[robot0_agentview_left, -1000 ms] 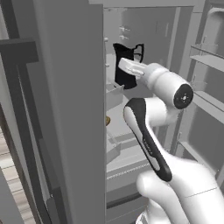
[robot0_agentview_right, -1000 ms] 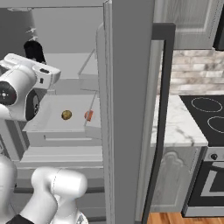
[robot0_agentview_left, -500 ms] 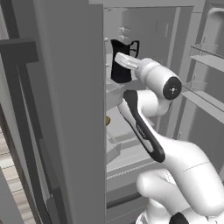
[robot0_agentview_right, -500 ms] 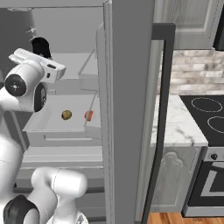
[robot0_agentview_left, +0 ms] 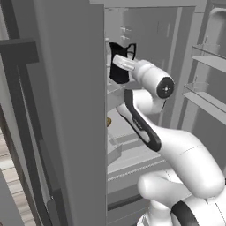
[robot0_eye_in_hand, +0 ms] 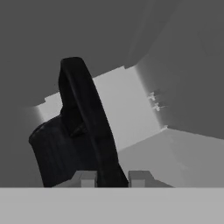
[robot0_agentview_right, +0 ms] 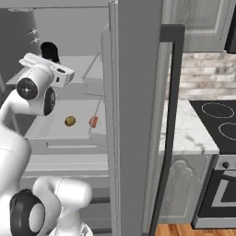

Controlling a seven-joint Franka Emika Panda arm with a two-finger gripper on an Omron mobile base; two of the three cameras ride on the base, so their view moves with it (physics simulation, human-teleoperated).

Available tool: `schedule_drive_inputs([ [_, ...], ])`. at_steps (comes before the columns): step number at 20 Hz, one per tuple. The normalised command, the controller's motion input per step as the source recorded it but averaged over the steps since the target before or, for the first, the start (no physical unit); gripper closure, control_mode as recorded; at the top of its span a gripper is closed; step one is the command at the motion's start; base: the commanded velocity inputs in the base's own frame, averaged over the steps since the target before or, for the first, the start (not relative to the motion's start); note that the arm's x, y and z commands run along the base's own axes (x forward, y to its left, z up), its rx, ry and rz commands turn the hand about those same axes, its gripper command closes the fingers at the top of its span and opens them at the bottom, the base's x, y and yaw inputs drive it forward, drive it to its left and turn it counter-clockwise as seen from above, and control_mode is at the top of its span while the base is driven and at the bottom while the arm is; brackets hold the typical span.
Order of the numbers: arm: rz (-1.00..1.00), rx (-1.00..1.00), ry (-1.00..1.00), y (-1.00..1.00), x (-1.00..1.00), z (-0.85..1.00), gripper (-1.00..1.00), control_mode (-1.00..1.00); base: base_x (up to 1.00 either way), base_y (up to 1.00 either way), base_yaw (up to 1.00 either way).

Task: Move the onion and potato from the top shelf to the second highest shelf to make space. Then, place the pitcher from the counter on the cleared top shelf.

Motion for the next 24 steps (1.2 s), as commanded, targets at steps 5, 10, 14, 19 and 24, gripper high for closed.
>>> schedule_drive_inputs([
  [5,0.0,0.0,0.0,0.0,0.34,-0.28,1.0,-1.0,0.0,0.0,0.0],
  [10,0.0,0.0,0.0,0.0,0.37,-0.17,1.0,-1.0,0.0,0.0,0.0],
  [14,0.0,0.0,0.0,0.0,0.34,-0.13,1.0,-1.0,0.0,0.0,0.0],
  [19,0.0,0.0,0.0,0.0,0.31,-0.19,1.0,-1.0,0.0,0.0,0.0],
  [24,0.0,0.0,-0.02,0.01,0.34,-0.31,1.0,-1.0,0.0,0.0,0.0],
])
